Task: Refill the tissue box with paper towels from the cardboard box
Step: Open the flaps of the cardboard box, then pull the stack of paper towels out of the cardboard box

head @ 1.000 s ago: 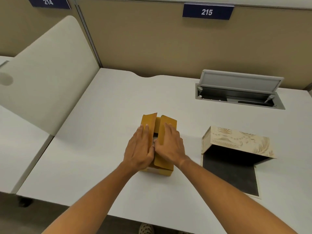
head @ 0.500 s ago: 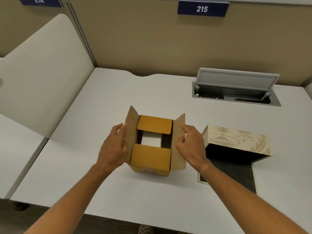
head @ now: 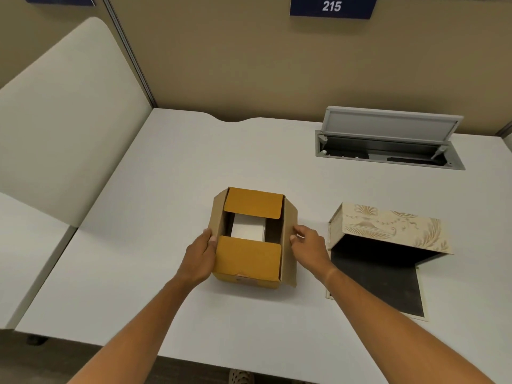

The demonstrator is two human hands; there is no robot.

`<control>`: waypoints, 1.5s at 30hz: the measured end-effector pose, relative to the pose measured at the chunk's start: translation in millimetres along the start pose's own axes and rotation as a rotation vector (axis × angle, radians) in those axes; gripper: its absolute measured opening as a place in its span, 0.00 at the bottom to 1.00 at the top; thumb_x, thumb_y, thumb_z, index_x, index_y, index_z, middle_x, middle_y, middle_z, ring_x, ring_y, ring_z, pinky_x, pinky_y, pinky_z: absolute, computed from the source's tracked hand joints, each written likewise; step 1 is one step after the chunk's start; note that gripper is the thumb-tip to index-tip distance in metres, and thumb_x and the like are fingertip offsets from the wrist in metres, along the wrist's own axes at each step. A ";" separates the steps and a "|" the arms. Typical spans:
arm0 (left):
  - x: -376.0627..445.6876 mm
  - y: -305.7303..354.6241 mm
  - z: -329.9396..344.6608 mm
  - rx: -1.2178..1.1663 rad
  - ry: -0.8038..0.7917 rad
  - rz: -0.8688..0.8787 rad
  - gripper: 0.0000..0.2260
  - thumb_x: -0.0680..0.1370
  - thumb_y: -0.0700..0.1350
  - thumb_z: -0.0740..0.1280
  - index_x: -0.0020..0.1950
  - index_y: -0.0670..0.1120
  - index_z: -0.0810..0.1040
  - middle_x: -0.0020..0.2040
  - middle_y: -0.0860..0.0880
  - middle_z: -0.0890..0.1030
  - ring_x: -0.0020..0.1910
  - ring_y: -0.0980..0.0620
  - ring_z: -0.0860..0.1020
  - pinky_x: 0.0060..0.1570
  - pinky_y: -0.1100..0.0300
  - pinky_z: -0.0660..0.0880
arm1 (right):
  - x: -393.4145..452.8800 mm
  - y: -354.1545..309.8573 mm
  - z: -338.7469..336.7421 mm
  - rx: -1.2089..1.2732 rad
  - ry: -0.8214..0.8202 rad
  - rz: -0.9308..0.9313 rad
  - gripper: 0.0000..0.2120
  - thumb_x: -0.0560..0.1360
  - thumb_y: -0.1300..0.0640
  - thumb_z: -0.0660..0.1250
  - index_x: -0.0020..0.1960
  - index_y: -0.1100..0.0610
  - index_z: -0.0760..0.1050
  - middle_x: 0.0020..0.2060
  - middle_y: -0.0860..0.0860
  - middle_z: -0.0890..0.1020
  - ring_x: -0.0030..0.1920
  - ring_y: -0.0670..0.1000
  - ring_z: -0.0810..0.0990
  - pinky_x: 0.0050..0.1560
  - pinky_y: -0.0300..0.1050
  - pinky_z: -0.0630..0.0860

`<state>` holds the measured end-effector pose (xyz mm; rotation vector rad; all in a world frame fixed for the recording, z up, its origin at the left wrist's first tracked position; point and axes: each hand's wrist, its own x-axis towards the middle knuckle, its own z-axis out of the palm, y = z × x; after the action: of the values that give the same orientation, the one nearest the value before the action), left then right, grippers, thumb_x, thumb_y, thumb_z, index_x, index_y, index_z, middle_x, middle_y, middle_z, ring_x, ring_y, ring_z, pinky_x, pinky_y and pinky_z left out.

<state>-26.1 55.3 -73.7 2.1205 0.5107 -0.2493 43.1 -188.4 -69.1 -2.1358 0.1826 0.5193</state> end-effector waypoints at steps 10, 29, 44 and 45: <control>-2.2 3.2 4.6 -0.123 0.065 -0.036 0.21 0.83 0.48 0.53 0.75 0.42 0.61 0.75 0.43 0.65 0.73 0.43 0.64 0.71 0.51 0.61 | 7.6 3.2 7.3 0.072 0.033 0.015 0.19 0.80 0.59 0.60 0.71 0.57 0.69 0.67 0.55 0.76 0.66 0.56 0.74 0.63 0.47 0.71; -36.8 33.4 -7.3 0.141 0.062 0.533 0.09 0.78 0.50 0.57 0.44 0.49 0.75 0.64 0.50 0.74 0.70 0.59 0.63 0.61 0.57 0.68 | 32.3 -83.3 -3.1 -0.567 0.355 -0.842 0.06 0.75 0.66 0.66 0.48 0.60 0.81 0.43 0.56 0.82 0.43 0.55 0.78 0.38 0.45 0.75; -87.5 -29.4 26.7 0.530 0.030 0.526 0.34 0.68 0.51 0.74 0.70 0.53 0.64 0.69 0.50 0.67 0.67 0.47 0.70 0.65 0.53 0.66 | 94.5 -96.7 -2.6 -0.770 -0.053 -0.453 0.06 0.75 0.66 0.58 0.45 0.59 0.72 0.44 0.57 0.75 0.47 0.59 0.75 0.47 0.50 0.69; -85.8 -30.0 29.5 0.544 0.061 0.547 0.33 0.67 0.49 0.76 0.69 0.51 0.67 0.67 0.49 0.69 0.65 0.46 0.72 0.64 0.52 0.66 | 96.3 -96.4 -2.7 -0.727 -0.086 -0.429 0.06 0.75 0.67 0.57 0.43 0.58 0.71 0.42 0.55 0.74 0.45 0.58 0.74 0.45 0.48 0.68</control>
<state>-115.8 23.3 -81.5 2.7049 -0.1411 -0.0043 161.3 -128.5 -36.9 -2.7339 -0.5887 0.4585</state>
